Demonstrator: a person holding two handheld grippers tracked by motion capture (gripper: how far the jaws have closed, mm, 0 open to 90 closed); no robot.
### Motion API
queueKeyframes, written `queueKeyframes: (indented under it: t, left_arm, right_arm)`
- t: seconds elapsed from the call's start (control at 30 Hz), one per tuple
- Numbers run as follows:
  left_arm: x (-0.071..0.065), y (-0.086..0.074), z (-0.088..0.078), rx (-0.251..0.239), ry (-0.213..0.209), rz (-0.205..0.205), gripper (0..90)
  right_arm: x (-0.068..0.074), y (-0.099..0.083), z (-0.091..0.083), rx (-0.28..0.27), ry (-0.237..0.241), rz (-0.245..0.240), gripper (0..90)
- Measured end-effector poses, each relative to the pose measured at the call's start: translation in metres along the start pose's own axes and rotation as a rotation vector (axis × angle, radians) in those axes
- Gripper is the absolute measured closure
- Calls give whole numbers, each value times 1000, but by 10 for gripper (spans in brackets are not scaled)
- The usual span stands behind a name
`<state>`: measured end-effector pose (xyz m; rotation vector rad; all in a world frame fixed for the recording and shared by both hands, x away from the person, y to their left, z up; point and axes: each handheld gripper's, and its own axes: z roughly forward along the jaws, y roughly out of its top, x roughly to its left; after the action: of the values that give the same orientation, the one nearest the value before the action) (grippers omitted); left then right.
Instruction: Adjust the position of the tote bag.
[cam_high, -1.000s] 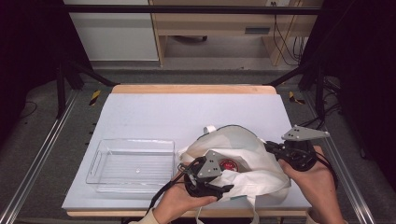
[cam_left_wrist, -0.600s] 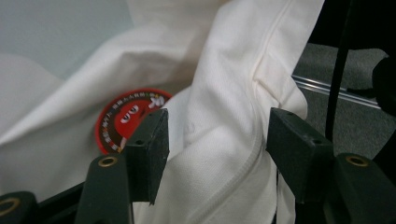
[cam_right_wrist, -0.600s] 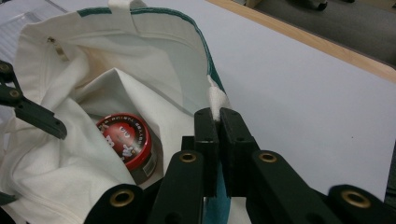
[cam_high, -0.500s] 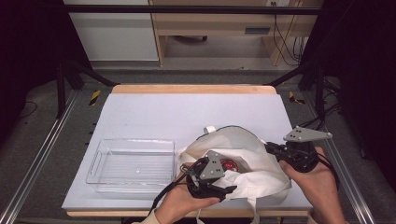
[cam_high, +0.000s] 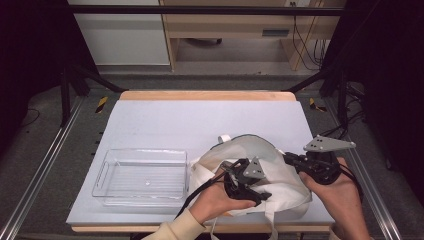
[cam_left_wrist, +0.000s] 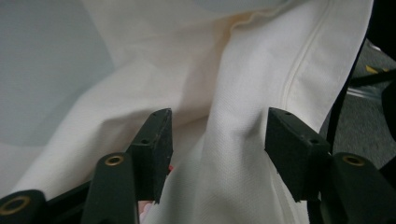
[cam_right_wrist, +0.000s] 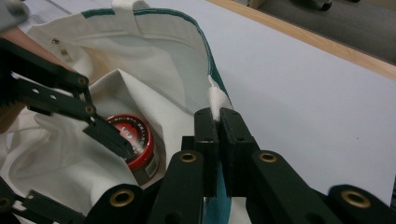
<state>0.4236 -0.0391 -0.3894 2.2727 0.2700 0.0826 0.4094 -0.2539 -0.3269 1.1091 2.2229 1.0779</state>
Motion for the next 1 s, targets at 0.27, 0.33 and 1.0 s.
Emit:
queueKeyframes:
  t: [0.27, 0.33, 1.0]
  left_arm:
    - [-5, -6, 3, 0, -17, -37, 691]
    - [-9, -8, 1, -15, -9, -48, 758]
    - [-48, -45, -2, -53, 47, -24, 865]
  right_arm:
    - [-1, -1, 0, 5, 1, -2, 864]
    - [-2, -1, 1, 8, -2, -4, 864]
    - [-29, -28, 27, 93, -58, 87, 867]
